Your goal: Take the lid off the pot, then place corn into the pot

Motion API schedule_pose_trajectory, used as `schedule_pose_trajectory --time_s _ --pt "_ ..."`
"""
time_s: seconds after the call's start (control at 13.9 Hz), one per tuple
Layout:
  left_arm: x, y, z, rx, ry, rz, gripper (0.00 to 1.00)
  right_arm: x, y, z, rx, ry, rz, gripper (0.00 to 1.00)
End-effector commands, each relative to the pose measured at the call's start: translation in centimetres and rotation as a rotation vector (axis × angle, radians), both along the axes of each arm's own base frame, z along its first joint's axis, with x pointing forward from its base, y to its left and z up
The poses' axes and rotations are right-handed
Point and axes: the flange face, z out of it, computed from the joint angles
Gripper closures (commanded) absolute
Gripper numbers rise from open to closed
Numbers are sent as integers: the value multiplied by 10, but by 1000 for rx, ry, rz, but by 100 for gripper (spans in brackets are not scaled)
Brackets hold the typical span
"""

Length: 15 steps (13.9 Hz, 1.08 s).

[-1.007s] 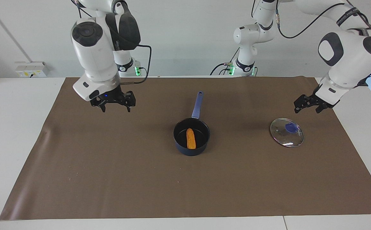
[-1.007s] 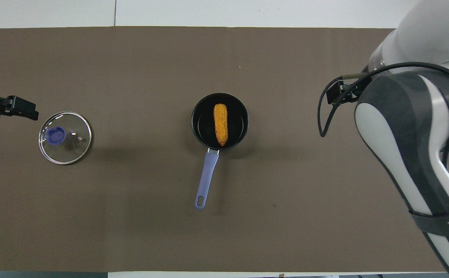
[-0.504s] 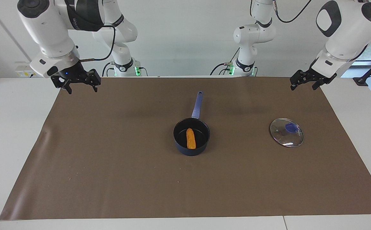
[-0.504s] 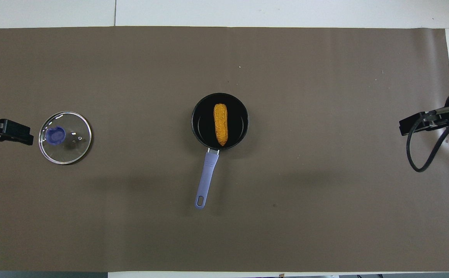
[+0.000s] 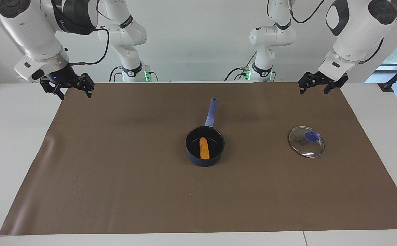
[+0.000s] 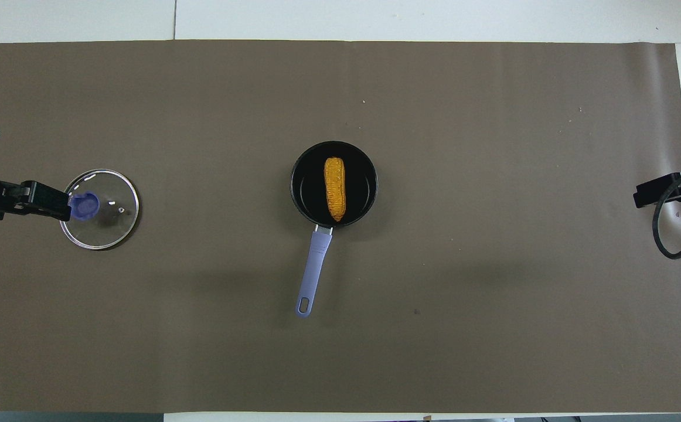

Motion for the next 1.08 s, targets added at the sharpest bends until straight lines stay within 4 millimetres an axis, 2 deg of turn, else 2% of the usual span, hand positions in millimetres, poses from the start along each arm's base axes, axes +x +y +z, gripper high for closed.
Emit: schedule_pose_trajectory --time_s 0.0,0.22,0.29,0.5,0.79,1.01 --pt "6 5 -3 8 -10 9 0 7 -3 2 30 12 -14 0" --pt "8 31 -1 2 -11 -5 0 6 -10 3 38 8 -28 0" --pt "8 33 -2 2 -10 -3 0 6 -10 2 39 8 -27 0" --pt "7 31 -3 1 -19 1 0 5 -21 -3 42 15 -44 0" --pt "11 33 -3 -12 -50 8 0 9 -10 3 88 -15 -44 0" --pt "11 31 -2 -13 -50 3 0 9 -7 18 69 -46 -35 0"
